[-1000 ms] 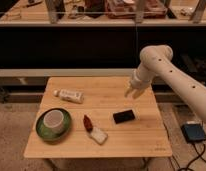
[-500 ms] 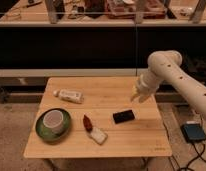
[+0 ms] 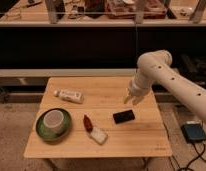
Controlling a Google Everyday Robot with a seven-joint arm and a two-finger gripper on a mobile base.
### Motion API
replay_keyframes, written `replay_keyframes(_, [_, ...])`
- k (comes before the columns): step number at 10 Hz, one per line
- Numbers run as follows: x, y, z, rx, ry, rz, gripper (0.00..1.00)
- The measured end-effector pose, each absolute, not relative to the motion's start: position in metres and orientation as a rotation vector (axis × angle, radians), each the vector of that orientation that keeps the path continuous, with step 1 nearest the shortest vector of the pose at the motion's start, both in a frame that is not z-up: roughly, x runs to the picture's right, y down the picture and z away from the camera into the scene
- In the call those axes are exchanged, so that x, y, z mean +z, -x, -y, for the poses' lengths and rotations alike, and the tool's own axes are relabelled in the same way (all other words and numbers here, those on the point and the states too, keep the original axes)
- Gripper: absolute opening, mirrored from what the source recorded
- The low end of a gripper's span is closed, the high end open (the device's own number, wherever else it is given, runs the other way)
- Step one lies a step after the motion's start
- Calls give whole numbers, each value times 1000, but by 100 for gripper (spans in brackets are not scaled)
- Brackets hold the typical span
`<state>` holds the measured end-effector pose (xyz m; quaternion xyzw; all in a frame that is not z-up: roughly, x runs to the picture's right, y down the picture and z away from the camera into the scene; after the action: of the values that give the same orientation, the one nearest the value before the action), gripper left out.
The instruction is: Move the arm in a circular motion
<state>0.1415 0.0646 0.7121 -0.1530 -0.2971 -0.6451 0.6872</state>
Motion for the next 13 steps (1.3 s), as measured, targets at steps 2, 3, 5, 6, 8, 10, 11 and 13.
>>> replay_keyframes(2, [720,-135,-76,-1454,297,712,43])
replay_keyframes(3, [722,-128,-76,-1486,293,727,43])
replay_keyframes(5, [710,-115,-81,-1568,325,700,43])
replay_keyframes(6, [704,-102,-88,-1601,357,674,43])
replay_keyframes(8, [706,-94,-94,-1640,370,672,43])
replay_keyframes(10, [707,-90,-88,-1760,333,715,43])
replay_keyframes(11, [705,-84,-89,-1771,322,726,43])
replay_keyframes(13, [703,-58,-98,-1814,338,746,43])
